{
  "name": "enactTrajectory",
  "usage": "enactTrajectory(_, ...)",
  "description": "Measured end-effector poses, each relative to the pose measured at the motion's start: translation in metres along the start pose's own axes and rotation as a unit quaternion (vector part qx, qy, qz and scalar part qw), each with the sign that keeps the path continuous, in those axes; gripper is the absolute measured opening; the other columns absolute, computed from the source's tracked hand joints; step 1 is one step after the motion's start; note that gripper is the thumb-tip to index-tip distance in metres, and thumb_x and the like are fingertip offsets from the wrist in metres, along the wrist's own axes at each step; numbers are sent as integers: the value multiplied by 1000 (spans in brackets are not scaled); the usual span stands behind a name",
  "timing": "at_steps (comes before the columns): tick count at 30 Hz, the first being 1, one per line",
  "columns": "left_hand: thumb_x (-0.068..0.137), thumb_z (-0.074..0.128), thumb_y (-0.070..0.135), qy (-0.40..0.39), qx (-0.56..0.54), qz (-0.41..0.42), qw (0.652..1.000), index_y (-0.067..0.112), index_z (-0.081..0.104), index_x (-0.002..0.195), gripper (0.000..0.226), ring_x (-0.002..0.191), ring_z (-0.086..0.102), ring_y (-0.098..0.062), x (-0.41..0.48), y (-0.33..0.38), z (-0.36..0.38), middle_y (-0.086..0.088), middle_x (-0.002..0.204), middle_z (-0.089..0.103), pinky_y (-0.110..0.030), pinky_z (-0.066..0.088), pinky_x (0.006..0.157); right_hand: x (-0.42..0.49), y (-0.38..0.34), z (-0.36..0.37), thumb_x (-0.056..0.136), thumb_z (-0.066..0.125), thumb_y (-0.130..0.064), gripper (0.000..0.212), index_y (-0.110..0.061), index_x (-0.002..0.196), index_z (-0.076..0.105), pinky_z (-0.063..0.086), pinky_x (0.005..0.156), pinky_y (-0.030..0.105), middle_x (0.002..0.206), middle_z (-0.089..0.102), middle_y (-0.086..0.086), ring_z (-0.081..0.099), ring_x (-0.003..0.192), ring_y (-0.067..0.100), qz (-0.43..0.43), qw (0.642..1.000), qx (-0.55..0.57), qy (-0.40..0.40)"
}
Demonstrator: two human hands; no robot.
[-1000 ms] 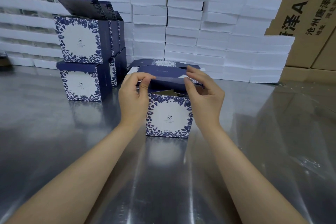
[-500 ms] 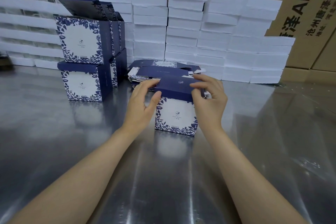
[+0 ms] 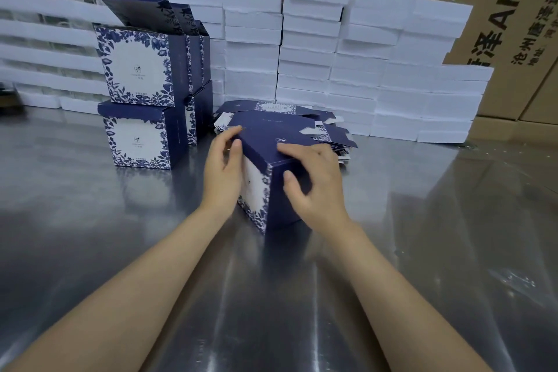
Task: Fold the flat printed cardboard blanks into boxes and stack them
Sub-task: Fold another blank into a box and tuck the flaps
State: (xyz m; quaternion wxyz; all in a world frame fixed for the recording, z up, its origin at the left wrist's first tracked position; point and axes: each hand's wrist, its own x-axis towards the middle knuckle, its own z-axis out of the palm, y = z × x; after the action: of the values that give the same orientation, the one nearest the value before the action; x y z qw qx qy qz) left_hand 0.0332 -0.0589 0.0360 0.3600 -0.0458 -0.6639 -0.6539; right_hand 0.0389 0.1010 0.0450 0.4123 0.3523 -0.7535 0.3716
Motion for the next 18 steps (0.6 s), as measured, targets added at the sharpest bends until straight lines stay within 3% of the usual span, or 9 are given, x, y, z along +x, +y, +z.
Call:
enactTrajectory(2, 101, 45, 13, 3, -17, -35, 999, 25, 61, 116, 25, 129, 46, -9, 4, 4, -1, 0, 136, 52, -33, 32, 114, 3, -9, 6, 77, 54, -7, 36, -12, 109, 70, 44, 89, 41, 115, 68, -7, 57, 97, 21, -22, 999, -44, -10)
enactTrajectory(5, 94, 56, 23, -33, -126, -121, 984, 30, 60, 118, 25, 129, 49, -15, 2, 15, 4, -3, 139, 51, -39, 35, 114, 4, -15, 8, 73, 54, 4, 44, -10, 112, 69, 47, 88, 42, 114, 69, -4, 59, 99, 24, -43, 997, -59, -20)
enactTrajectory(8, 84, 61, 23, -65, -172, -173, 968, 33, 59, 121, 39, 117, 57, -20, 0, 21, 4, -11, 139, 51, -33, 45, 100, 3, -15, 9, 62, 45, 8, 66, -5, 125, 59, 41, 94, 36, 107, 66, 4, 54, 99, 21, -6, 998, -64, -4)
enactTrajectory(10, 84, 61, 17, -54, -182, -182, 965, 30, 61, 118, 36, 112, 60, -20, 3, 22, 2, -11, 136, 54, -31, 48, 92, 1, -13, 9, 57, 42, 11, 74, 0, 129, 54, 38, 100, 37, 101, 64, 9, 52, 95, 21, 14, 996, -85, 17)
enactTrajectory(13, 90, 57, 8, -57, -197, -185, 961, 30, 64, 114, 33, 85, 66, -8, 6, 20, 1, 1, 108, 67, -21, 52, 69, 1, -1, 4, 56, 40, 16, 75, -1, 127, 54, 33, 110, 53, 102, 60, 10, 51, 98, 19, 77, 993, -78, 32)
enactTrajectory(15, 90, 56, 6, -59, -199, -186, 960, 31, 66, 111, 34, 76, 65, -4, 6, 20, 1, 6, 94, 65, -17, 51, 61, 3, 6, -3, 56, 40, 17, 68, -4, 116, 61, 29, 113, 53, 107, 61, 9, 54, 104, 22, 82, 993, -90, 10)
enactTrajectory(18, 90, 53, 6, -58, -204, -198, 957, 32, 66, 111, 36, 80, 65, -7, 7, 22, 1, 3, 107, 66, -18, 51, 60, 4, 15, -9, 56, 38, 9, 57, -6, 105, 65, 29, 114, 48, 107, 61, 5, 52, 106, 19, 62, 993, -101, -8)
